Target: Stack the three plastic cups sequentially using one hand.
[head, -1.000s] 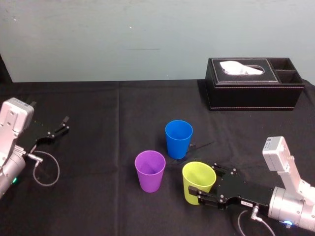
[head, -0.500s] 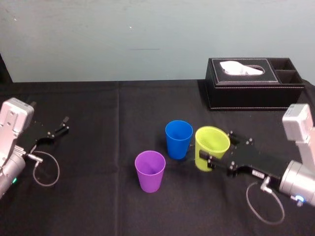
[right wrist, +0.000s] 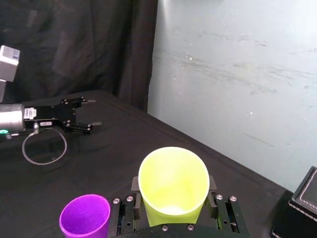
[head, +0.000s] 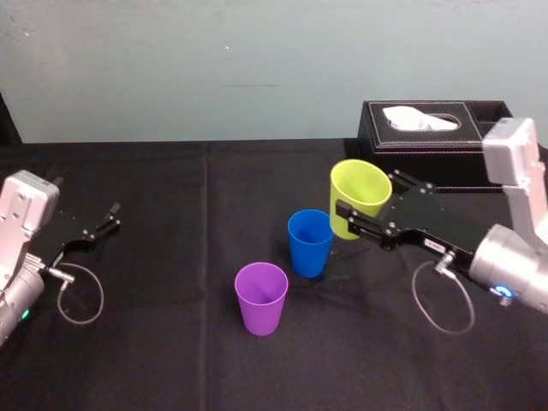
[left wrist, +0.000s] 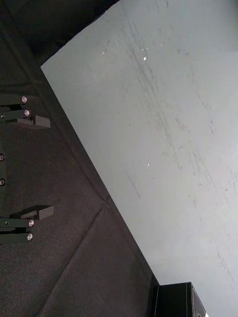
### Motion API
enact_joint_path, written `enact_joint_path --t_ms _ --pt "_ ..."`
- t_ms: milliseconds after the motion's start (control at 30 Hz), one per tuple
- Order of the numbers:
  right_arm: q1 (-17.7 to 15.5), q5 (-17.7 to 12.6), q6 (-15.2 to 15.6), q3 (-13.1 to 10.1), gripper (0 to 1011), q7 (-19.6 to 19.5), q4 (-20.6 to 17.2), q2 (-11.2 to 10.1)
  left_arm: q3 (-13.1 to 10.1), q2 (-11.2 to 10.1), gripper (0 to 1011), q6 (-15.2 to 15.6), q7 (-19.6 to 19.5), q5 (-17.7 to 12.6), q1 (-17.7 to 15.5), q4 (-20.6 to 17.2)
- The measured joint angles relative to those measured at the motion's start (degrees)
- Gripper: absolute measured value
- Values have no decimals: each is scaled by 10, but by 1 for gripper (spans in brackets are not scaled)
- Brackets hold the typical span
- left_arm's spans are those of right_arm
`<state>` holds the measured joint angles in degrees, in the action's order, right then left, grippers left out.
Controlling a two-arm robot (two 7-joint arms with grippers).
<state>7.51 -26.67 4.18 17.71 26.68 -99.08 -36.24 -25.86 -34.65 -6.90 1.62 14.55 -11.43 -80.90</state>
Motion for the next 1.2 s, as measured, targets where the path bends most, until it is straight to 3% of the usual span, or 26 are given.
enact_joint_path --t_ms 467,1200 --pt "68 38 21 43 736 -8 56 52 0 0 1011 0 0 0 0 0" --pt "102 65 30 70 736 0 120 86 0 0 1011 0 0 0 0 0"
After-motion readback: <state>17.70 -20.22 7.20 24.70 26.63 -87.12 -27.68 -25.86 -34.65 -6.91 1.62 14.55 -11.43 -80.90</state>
